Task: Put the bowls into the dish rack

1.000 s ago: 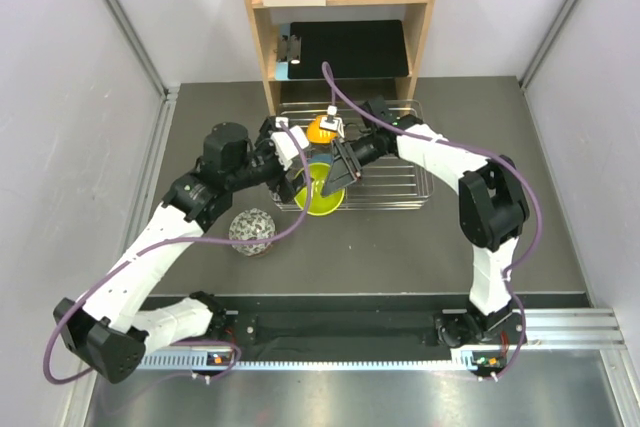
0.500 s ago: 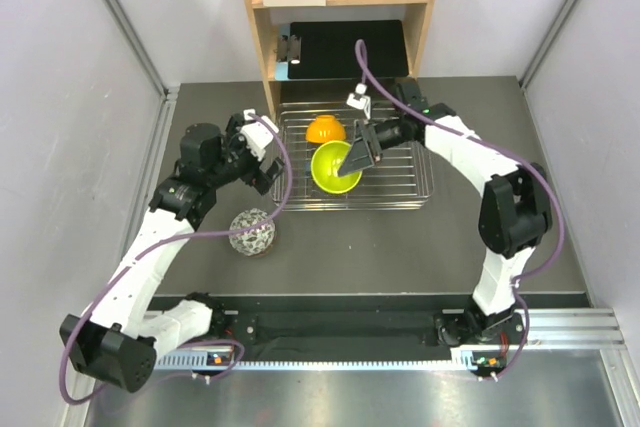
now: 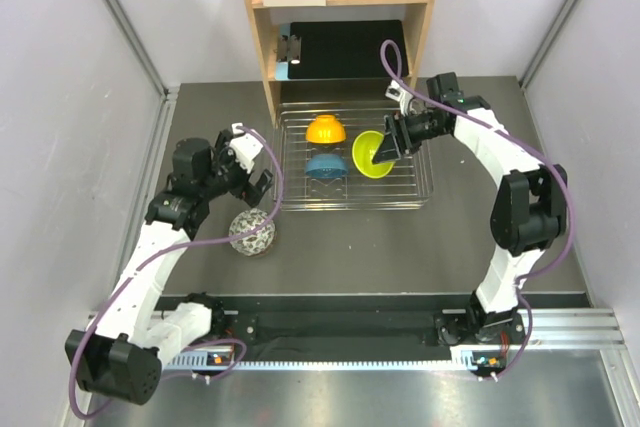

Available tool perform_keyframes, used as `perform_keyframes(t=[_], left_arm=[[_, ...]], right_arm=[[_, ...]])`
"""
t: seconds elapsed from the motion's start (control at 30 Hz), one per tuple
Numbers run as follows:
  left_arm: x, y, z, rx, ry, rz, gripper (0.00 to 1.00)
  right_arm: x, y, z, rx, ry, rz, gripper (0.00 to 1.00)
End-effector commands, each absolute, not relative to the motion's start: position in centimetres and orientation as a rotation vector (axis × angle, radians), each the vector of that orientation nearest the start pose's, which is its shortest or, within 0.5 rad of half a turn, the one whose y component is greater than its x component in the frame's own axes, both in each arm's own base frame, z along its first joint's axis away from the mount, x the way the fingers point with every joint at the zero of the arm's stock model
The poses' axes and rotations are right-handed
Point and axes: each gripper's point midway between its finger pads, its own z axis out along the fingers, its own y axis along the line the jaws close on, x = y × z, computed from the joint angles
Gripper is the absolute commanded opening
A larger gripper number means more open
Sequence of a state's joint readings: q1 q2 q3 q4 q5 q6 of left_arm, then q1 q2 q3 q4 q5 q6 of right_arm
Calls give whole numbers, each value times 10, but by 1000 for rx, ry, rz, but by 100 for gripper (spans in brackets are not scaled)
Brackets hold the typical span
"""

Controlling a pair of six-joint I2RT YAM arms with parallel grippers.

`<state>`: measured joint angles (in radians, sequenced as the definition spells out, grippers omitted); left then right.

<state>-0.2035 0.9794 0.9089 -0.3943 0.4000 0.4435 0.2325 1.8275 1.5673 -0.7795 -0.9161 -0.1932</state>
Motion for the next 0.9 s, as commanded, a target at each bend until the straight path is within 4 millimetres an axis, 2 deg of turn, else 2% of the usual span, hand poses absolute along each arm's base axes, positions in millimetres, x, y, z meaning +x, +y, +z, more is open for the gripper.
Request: perform_keyframes(t=[0.0,0.17,0.33,0.47,0.6,0.87], left_arm=[[299,-113,228,867,1812,-252,99],[291,-112,221,869,1827,-265,99],[285,-111,217,869,1832,-268,99],[280,-109,212,873,1847,-262,99],[277,-106,208,870,1854,-252,99],[281,-86,191,806,1938,-142,99]], right_arm=[[379,204,205,-866,2173,908,7],[402,184,196,-794,2207,687,8],[427,165,197,-692,2208,501,8],[438,153,196,-630,2214,369,8],[445,149,189,-604,2217,234,8],[454,157,177,-599,2205,-1,8]])
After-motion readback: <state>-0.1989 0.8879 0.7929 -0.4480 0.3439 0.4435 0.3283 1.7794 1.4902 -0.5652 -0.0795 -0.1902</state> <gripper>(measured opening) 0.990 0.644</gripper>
